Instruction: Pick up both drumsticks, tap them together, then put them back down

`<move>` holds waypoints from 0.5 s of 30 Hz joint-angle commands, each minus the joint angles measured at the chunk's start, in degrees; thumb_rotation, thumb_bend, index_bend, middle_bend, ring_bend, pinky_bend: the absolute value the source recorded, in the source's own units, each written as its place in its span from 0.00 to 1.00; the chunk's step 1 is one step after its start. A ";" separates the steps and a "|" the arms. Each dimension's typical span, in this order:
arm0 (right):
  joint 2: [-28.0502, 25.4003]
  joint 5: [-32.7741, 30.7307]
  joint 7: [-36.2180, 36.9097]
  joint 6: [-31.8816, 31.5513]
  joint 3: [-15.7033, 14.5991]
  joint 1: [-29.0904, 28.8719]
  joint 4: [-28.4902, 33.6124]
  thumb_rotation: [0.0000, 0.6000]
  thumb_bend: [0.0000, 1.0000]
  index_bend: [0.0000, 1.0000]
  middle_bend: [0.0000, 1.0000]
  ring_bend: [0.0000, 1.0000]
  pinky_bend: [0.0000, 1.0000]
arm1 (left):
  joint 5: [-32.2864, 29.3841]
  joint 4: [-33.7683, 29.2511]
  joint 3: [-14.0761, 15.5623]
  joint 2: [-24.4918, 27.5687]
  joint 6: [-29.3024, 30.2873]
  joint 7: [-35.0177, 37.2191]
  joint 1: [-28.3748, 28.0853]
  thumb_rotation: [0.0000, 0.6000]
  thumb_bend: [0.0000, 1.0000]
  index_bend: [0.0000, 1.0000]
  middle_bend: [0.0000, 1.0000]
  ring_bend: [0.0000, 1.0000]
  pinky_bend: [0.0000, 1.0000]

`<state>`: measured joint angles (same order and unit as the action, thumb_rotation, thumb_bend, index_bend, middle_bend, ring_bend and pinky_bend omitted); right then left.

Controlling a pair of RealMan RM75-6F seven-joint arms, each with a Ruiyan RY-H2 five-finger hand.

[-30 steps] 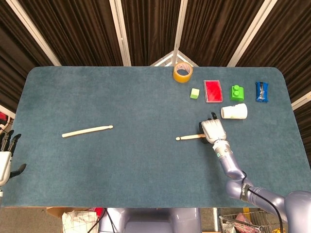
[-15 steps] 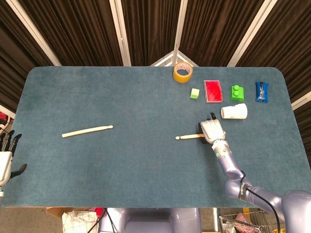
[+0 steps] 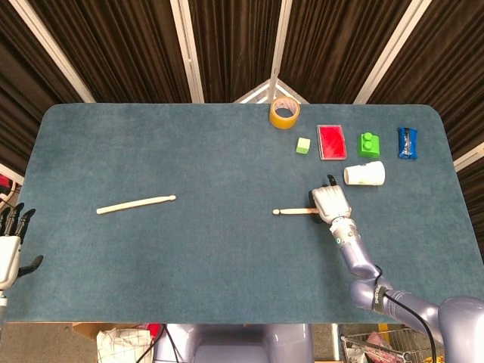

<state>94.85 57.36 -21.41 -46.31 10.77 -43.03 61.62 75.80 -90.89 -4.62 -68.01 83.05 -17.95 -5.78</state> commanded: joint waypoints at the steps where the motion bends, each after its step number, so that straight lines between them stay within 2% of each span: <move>1: -0.02 0.08 -0.08 0.01 -0.10 0.00 -0.02 1.00 0.35 0.61 0.55 0.36 0.07 | -0.06 0.00 -0.02 -0.01 -0.02 0.00 -0.01 1.00 0.30 0.12 0.01 0.00 0.00; 15: -0.63 2.00 1.65 -0.17 -0.49 0.10 0.62 1.00 0.38 0.65 0.58 0.38 0.07 | -0.20 0.08 -0.10 0.12 -0.10 0.46 -0.05 1.00 0.30 0.12 0.01 0.00 0.00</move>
<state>94.28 59.18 -19.93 -46.45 10.37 -42.97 62.17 75.59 -90.82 -4.72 -67.89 82.96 -17.50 -5.83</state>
